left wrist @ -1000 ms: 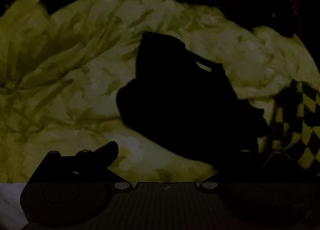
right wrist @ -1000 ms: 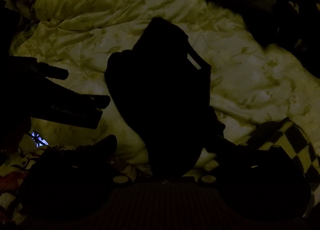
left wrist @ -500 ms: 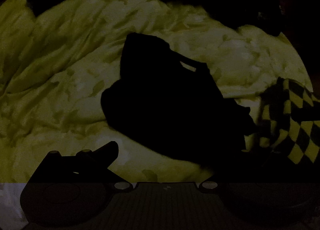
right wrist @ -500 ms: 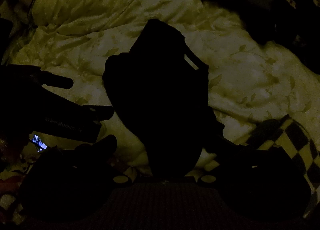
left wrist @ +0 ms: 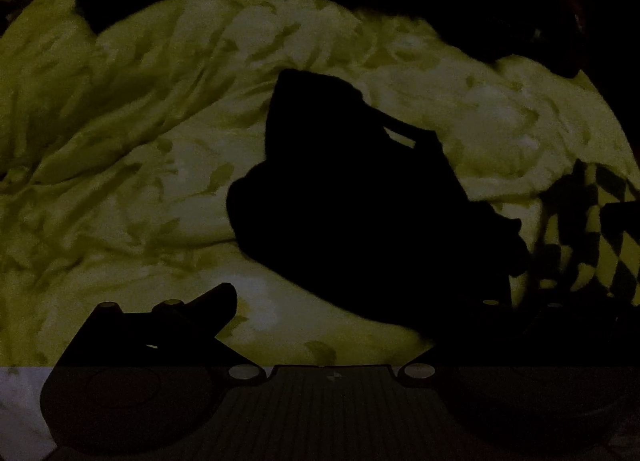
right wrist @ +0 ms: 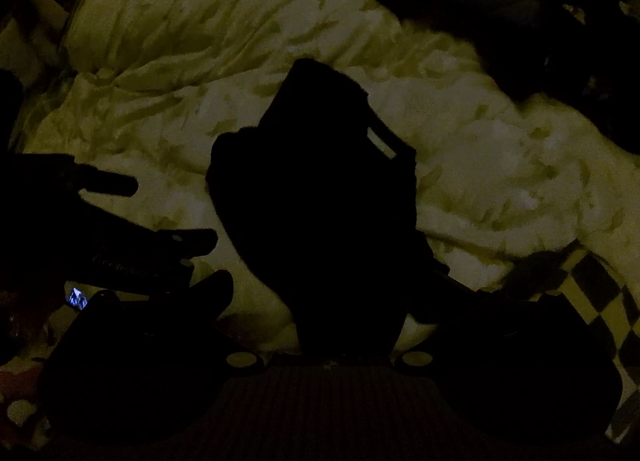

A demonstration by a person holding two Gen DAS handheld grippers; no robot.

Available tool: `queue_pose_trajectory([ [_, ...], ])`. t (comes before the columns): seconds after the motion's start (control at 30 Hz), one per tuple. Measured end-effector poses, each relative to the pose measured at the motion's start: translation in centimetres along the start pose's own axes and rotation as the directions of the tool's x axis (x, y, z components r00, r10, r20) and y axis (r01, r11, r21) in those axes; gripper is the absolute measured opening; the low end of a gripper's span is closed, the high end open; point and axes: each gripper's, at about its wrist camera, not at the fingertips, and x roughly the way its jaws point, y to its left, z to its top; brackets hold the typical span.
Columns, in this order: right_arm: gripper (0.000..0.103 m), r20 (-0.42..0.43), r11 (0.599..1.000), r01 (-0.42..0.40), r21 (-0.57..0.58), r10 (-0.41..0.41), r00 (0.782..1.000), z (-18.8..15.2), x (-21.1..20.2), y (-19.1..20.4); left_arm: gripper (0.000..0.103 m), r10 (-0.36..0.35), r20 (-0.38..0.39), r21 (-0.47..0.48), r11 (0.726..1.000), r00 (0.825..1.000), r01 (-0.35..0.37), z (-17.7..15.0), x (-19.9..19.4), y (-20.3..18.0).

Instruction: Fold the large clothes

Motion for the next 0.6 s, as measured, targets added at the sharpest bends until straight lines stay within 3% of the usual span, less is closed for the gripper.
queue_pose_trajectory([
  [0.27, 0.103, 0.059, 0.999, 0.044, -0.001, -0.044, 0.997, 0.2, 0.1, -0.1, 0.103, 0.016, 0.020, -0.002, 1.000, 1.000, -0.015, -0.3, -0.1, 0.1],
  [0.43, 0.103, 0.194, 0.998, 0.068, -0.002, -0.066, 0.979, 0.6, -1.2, -0.2, 0.103, 0.016, 0.041, -0.017, 1.000, 0.999, -0.016, -0.2, -0.1, 0.4],
  [0.6, 0.102, 0.220, 0.997, -0.001, 0.073, -0.015, 0.975, 1.1, -1.3, -1.2, 0.103, 0.015, 0.053, -0.037, 0.999, 0.998, -0.013, -0.2, -0.1, 0.8],
])
